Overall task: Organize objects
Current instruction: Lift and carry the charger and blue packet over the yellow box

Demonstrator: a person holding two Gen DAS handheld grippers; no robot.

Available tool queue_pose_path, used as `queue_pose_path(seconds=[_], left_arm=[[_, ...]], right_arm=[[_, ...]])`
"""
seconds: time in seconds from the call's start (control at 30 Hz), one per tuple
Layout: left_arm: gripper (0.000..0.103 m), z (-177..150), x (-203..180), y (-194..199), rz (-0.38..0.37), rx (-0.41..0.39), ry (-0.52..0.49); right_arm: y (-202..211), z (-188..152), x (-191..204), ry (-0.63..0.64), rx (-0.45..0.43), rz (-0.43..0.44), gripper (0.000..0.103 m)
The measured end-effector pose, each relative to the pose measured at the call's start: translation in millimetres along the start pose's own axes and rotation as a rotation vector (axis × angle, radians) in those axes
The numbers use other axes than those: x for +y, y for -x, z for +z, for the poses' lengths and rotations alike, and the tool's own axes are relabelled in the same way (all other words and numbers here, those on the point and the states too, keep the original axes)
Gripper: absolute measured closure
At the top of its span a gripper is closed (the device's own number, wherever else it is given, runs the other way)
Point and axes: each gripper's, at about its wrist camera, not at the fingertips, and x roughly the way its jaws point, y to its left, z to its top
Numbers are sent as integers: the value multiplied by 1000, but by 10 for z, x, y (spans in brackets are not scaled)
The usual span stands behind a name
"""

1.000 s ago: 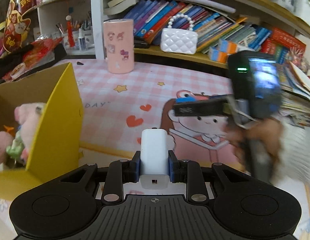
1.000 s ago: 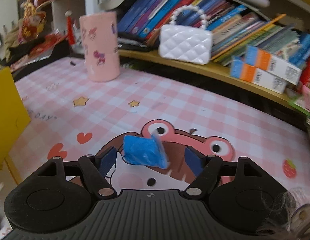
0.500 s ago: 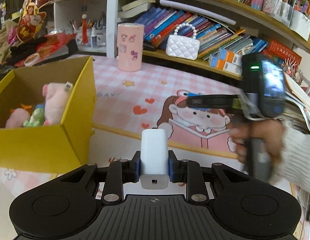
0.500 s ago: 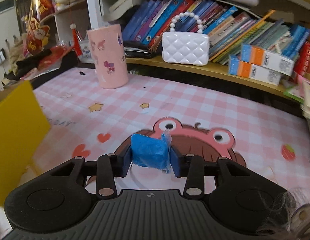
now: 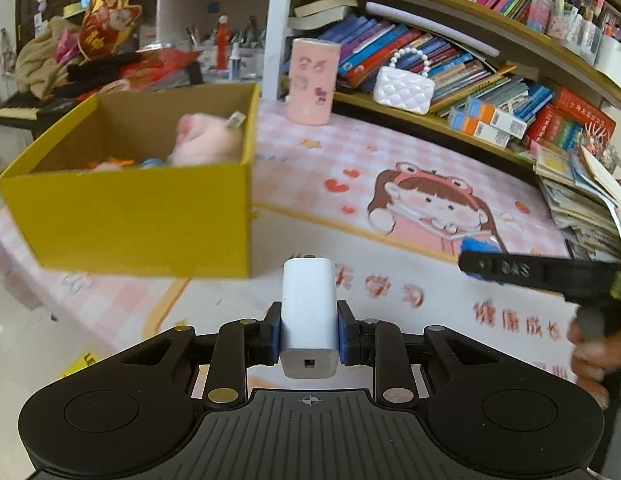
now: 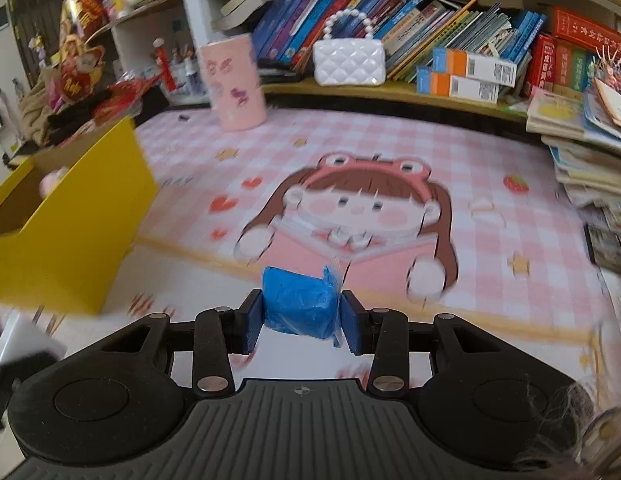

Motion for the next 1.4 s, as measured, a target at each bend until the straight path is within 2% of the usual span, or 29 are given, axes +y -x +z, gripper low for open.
queue_pose_path(seconds=[0.17,0.3,0.53,0.67,0.9,1.1,1.23,1.4], left_arm=[[78,-171,246,176,-31,8,0],[78,-229,542,349,-37,-6,18],[78,-385,1083,603,-2,-17,47],[78,-468,1280,708,-7,-16,57],[78,-512,1585,832,-8,-36,49],[78,-528,1746,879,-9,-50,44],[78,-489,1819,915,-7,-88,50],[78,-280,1883,970,-8,-176,30]], right_arm=[[252,-370,370,79,33,-9,65],[274,-623,680,131,77,-32,66],[367,-802,1218,157,99,5,66],[412,-899,1572,186,101,35,66],[464,-978,2012,230,82,73,66],[461,-1012,2235,230,84,91,66],[448,-984,2367,246,86,108,65],[504,-778,2487,260,24,119,66]])
